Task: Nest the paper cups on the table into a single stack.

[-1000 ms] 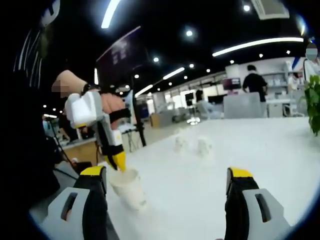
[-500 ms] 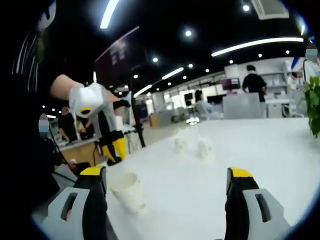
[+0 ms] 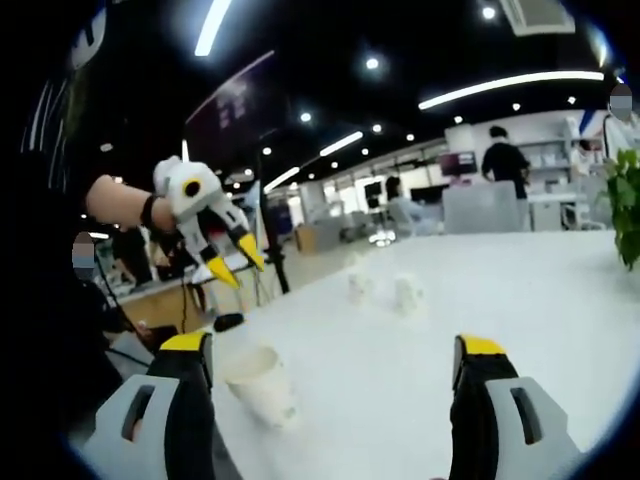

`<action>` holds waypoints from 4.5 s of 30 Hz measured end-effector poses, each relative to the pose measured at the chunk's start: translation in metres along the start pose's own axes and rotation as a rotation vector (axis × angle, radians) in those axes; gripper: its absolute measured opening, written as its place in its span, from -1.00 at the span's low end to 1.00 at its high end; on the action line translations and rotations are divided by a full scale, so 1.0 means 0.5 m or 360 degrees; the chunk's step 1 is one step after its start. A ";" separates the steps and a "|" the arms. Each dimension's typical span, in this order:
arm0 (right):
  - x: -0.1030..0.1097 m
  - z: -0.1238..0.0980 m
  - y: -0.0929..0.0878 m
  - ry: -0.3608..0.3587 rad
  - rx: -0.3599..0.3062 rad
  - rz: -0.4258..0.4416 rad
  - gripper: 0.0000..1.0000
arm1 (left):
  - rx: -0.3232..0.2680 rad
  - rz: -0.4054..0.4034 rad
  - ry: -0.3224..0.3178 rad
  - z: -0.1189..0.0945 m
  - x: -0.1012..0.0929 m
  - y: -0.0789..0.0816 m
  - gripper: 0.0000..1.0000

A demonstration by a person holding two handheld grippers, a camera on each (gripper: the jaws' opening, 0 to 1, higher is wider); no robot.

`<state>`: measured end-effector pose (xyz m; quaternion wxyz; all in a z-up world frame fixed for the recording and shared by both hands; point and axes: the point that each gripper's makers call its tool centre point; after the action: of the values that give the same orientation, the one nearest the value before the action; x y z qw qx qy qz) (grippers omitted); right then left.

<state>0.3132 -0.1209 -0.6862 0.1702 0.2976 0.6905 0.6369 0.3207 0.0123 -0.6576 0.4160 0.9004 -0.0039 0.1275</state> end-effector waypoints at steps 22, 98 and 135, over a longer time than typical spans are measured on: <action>0.004 0.024 0.005 0.0031 0.0041 -0.0022 1.00 | -0.0458 -0.0645 0.0405 -0.084 0.035 -0.038 0.16; -0.317 0.604 -0.066 -0.0137 0.0227 -0.0245 0.18 | -0.0428 -0.1050 0.0781 -0.054 -0.023 -0.180 0.97; -0.263 0.600 -0.037 -0.0004 0.0215 -0.0160 -0.26 | -0.0373 -0.1032 0.0766 -0.098 -0.026 -0.179 0.91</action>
<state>0.5944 0.0298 -0.7627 0.1823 0.2743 0.7458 0.5791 0.3070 0.1063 -0.6970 0.5233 0.7461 0.3624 0.1954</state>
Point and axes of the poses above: the point that each gripper's makers call its tool centre point, and the gripper's own axes: z roughly forward along the fingers, x roughly to its left, y roughly out of its top, and after that the axes turned 4 degrees about -z, right-handed
